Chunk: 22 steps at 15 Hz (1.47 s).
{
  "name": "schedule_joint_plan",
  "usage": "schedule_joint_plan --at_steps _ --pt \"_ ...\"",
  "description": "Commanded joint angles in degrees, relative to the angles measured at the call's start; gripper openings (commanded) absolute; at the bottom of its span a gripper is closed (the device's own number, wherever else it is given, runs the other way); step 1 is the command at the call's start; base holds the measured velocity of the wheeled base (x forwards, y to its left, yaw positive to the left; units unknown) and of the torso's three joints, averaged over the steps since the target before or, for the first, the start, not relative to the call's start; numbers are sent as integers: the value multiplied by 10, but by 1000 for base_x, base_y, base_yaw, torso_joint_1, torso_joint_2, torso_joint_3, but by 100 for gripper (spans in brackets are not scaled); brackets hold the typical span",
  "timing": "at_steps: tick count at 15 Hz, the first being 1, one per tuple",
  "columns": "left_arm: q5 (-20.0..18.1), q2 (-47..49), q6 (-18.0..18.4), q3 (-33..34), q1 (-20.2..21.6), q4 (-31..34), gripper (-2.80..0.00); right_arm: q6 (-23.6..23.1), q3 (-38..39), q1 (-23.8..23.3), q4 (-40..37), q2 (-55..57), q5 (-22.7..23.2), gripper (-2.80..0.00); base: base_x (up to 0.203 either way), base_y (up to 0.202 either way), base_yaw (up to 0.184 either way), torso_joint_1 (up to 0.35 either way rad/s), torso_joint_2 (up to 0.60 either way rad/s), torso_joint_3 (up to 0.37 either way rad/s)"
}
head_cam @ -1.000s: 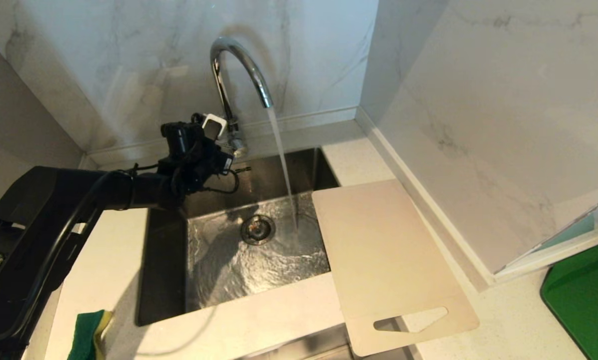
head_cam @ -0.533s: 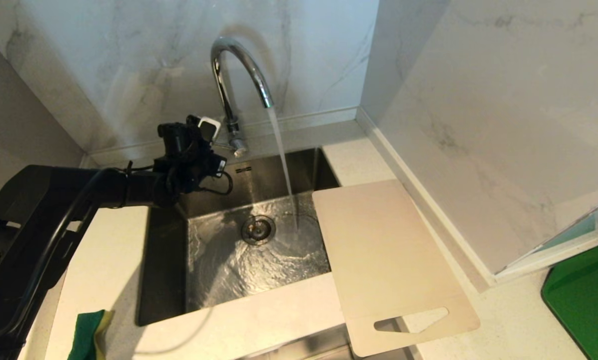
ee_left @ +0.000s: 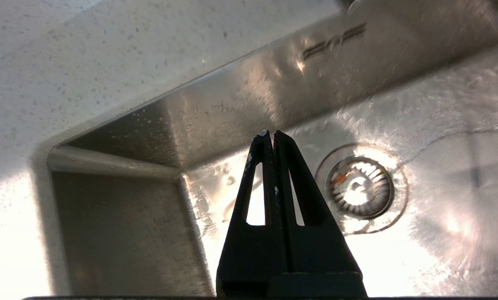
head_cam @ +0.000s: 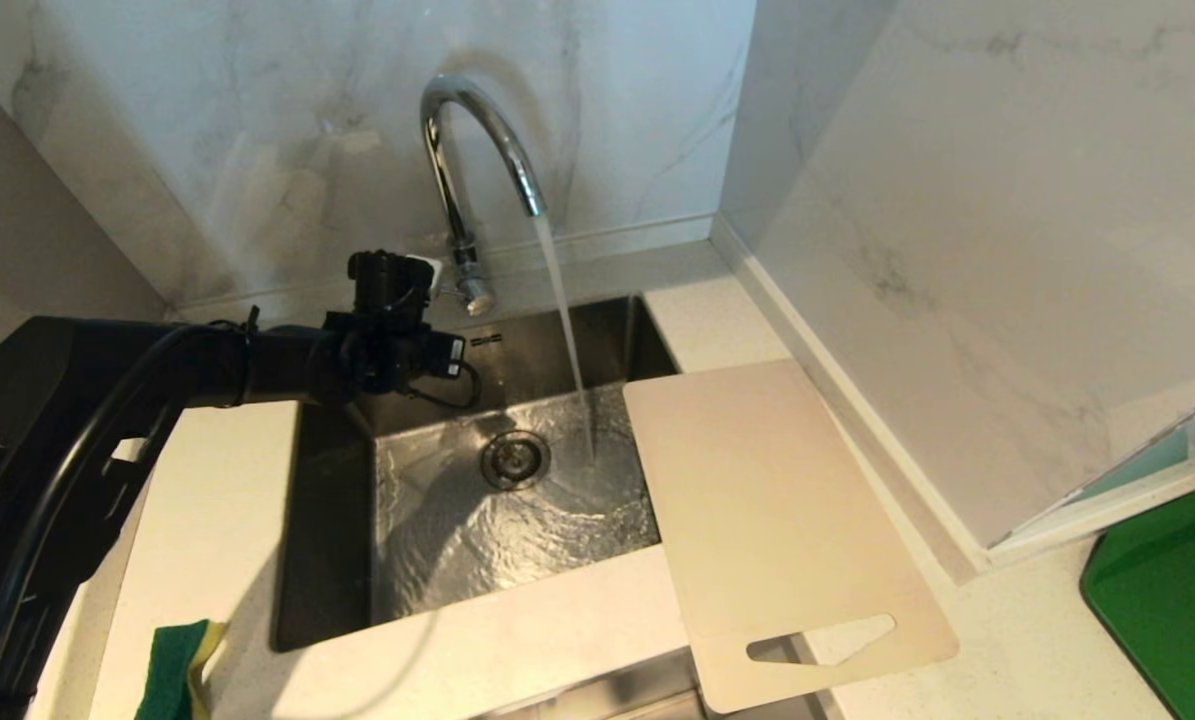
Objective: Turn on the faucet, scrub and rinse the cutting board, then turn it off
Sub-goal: Turn off the tap
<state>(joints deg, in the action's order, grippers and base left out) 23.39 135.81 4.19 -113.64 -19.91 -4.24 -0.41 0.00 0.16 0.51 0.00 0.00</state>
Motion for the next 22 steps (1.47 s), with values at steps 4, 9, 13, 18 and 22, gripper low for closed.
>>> schedule_joint_plan --at_steps 4,9,13,18,22 --pt "-4 -10 -17 -1 -24 -16 -280 0 0 0 0 1 0 -280 0 0 0 0 0 0" --pt "-47 -18 -81 -1 -39 -18 -280 0 0 0 0 1 0 -280 0 0 0 0 0 0" --pt "-112 -17 -155 0 -44 -56 -280 0 0 0 0 1 0 -280 0 0 0 0 0 0" --pt "-154 -13 -250 0 -39 -83 -280 0 0 0 0 0 0 -280 0 0 0 0 0 0" --pt "-156 -5 -248 0 -35 -144 -280 0 0 0 0 1 0 -280 0 0 0 0 0 0"
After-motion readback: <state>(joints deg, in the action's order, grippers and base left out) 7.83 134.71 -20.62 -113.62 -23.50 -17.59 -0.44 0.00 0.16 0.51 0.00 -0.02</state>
